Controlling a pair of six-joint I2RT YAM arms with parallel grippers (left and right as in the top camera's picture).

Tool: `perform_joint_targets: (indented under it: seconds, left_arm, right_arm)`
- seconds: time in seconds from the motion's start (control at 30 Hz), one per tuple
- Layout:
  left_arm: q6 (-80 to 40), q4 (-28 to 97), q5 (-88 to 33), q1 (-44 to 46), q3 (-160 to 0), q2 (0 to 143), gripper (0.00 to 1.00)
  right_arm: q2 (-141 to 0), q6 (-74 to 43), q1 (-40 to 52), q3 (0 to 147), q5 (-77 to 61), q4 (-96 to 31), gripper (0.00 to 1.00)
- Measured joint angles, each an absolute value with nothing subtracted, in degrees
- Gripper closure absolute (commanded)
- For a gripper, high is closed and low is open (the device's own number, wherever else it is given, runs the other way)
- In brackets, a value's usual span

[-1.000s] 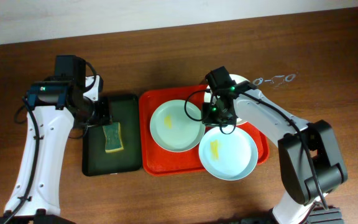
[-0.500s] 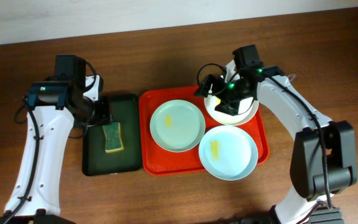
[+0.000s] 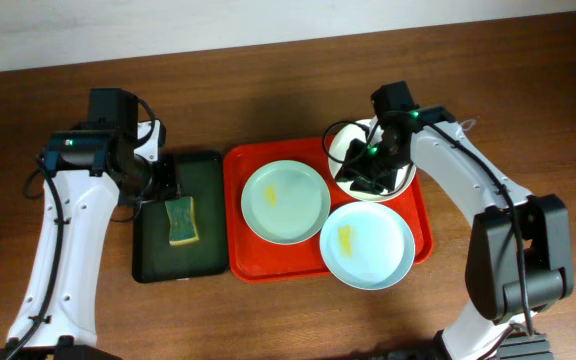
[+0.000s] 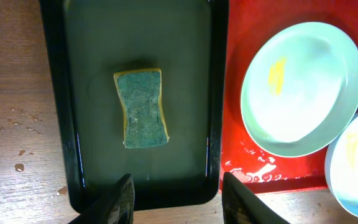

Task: Clean dirty plates on tray and stack at the side

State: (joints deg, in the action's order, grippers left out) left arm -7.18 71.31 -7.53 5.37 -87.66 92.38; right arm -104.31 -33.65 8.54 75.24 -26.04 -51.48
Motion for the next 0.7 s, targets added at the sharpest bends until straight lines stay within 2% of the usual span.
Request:
perform_joint_targets:
  seconds: [0.23, 0.7]
  left_arm:
    - [-7.4, 71.3, -7.5, 5.4, -87.7, 92.4, 0.57]
    - [-7.6, 71.3, -7.5, 5.4, -87.7, 92.4, 0.58]
  right_arm:
    - [-104.3, -33.6, 12.3, 75.2, -19.6, -51.7, 0.62]
    - [-104.3, -34.5, 12.4, 75.2, -16.9, -51.6, 0.62]
